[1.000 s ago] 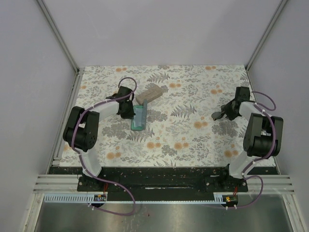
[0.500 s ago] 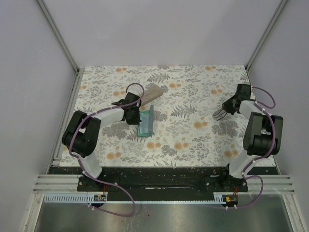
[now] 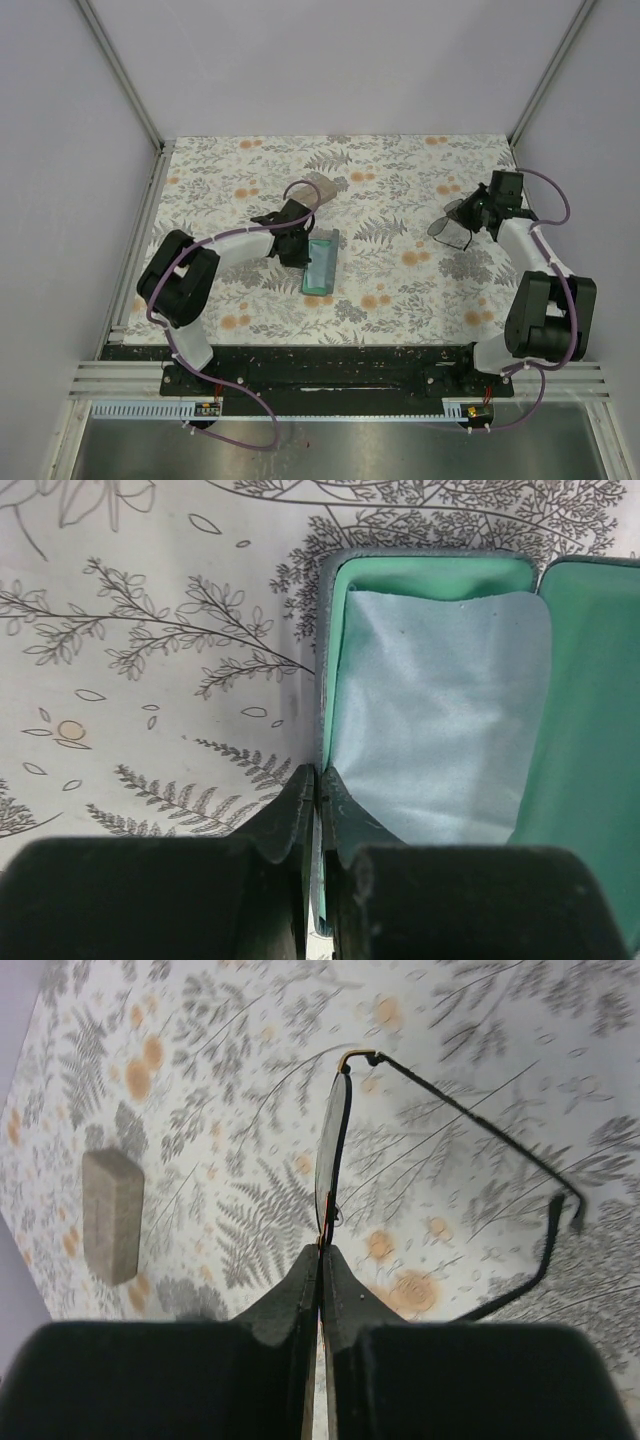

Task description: Organize the sunglasses

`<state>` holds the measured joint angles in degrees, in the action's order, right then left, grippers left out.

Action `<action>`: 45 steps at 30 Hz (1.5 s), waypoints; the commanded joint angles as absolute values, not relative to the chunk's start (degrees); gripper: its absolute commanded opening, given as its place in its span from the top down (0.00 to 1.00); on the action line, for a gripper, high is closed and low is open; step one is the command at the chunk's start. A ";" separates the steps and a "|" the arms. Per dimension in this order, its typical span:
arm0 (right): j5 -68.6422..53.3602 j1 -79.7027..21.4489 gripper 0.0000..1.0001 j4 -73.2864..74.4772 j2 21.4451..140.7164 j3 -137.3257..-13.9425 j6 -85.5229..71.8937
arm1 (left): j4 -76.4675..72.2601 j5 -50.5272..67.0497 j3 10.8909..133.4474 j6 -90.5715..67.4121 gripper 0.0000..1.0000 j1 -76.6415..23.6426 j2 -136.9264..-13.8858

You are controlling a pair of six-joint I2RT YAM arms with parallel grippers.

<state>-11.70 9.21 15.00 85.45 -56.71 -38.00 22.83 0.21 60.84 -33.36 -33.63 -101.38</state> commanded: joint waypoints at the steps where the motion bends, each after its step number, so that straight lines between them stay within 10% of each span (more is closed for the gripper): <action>1: -14.77 3.62 1.00 19.85 80.69 -60.73 -35.07 | 21.71 2.46 63.81 -35.16 0.95 -34.45 -102.30; 14: -22.66 -12.20 1.00 29.62 74.71 -71.00 -31.73 | 26.45 5.44 66.36 -33.40 0.57 -32.26 -95.11; 45: -33.04 -49.13 1.00 -7.62 104.75 -78.14 -63.27 | 31.64 11.86 48.25 -35.86 0.44 -1.67 -54.49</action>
<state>-30.87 -48.49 5.93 102.28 -79.33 -55.22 31.35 10.66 47.83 -37.01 -2.83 -55.22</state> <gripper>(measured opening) 0.072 0.557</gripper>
